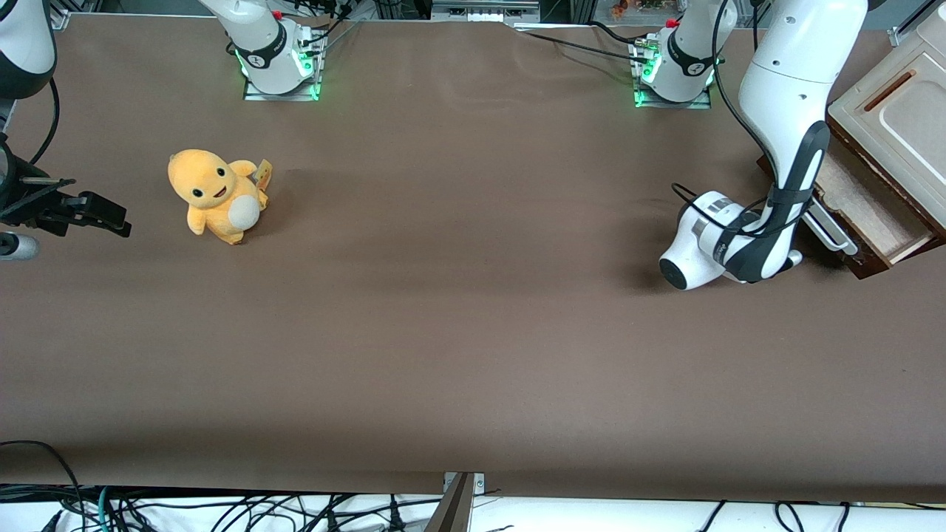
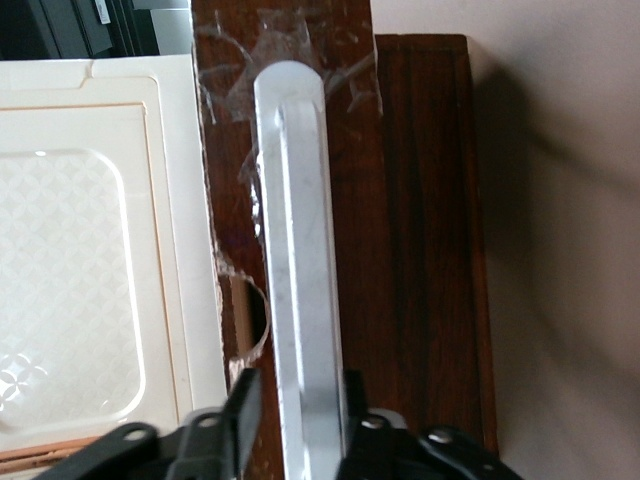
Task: Open lower drawer with left arm only
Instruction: 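Pull the handle outward with the left gripper, sliding the drawer open, then open the left gripper and lift it away from the handle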
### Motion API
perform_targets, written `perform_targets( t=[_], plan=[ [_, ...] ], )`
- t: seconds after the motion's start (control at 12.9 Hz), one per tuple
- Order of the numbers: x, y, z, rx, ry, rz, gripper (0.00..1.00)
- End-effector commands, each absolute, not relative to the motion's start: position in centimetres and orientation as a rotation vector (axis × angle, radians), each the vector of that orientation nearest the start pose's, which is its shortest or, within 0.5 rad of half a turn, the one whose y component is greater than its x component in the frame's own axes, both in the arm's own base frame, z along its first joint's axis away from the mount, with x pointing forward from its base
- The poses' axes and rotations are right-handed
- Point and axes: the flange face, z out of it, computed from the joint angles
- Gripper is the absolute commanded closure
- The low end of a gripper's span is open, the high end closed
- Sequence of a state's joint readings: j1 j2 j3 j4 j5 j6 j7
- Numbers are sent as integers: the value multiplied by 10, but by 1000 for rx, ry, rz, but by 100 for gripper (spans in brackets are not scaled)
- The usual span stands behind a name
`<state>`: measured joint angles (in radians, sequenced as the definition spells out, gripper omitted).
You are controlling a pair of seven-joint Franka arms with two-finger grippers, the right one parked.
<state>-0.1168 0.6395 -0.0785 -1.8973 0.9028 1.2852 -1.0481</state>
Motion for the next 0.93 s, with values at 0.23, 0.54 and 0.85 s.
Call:
perform_targets(
  t=[0.23, 0.54, 0.85],
  plan=[
    [521, 0, 186, -1698, -388, 499, 0],
    [539, -7, 214, -1807, -341, 533, 0],
    [586, -49, 279, -2134, -299, 655, 0]
  ],
)
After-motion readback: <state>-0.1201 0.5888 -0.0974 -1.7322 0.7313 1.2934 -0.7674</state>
